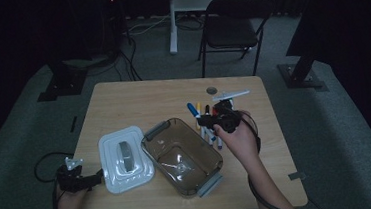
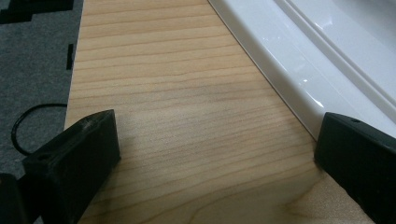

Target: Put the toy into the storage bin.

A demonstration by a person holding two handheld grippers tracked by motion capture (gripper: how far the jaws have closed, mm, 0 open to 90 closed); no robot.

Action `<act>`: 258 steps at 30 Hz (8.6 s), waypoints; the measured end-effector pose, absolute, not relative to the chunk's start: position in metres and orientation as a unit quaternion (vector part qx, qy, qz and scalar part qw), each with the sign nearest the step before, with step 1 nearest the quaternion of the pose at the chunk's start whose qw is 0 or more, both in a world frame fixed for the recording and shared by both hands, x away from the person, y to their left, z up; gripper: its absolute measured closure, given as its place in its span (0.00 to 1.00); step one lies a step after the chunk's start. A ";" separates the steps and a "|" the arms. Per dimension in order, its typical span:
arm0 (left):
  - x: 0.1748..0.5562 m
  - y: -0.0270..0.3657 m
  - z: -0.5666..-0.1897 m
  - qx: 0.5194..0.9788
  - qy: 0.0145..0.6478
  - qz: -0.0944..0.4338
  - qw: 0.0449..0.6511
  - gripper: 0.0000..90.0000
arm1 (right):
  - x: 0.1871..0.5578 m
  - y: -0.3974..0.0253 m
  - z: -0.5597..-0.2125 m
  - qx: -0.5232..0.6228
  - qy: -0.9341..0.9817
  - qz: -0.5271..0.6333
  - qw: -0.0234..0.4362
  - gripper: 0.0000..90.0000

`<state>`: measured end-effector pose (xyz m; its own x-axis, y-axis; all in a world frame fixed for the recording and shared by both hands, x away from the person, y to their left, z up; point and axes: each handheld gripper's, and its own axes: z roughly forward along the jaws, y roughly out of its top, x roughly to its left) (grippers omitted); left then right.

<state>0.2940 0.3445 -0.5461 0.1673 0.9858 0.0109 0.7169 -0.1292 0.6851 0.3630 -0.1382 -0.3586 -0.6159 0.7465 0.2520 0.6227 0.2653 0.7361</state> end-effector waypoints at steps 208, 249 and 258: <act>0.294 0.345 -0.546 0.712 0.598 0.241 0.278 0.01 | 0.547 -0.277 -0.505 0.691 0.671 0.248 0.100 0.85; 0.294 0.345 -0.546 0.712 0.598 0.241 0.278 0.01 | 0.414 -0.205 -0.393 0.505 0.752 0.422 0.039 0.85; 0.294 0.345 -0.546 0.711 0.598 0.242 0.279 0.01 | 0.385 -0.169 -0.372 0.443 0.774 0.453 0.014 0.85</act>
<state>0.2941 0.3445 -0.5461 0.1671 0.9859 0.0105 0.7165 -0.1288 0.6856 0.3847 -0.1689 -0.3716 -0.6071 0.6979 0.3800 0.6730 0.1973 0.7129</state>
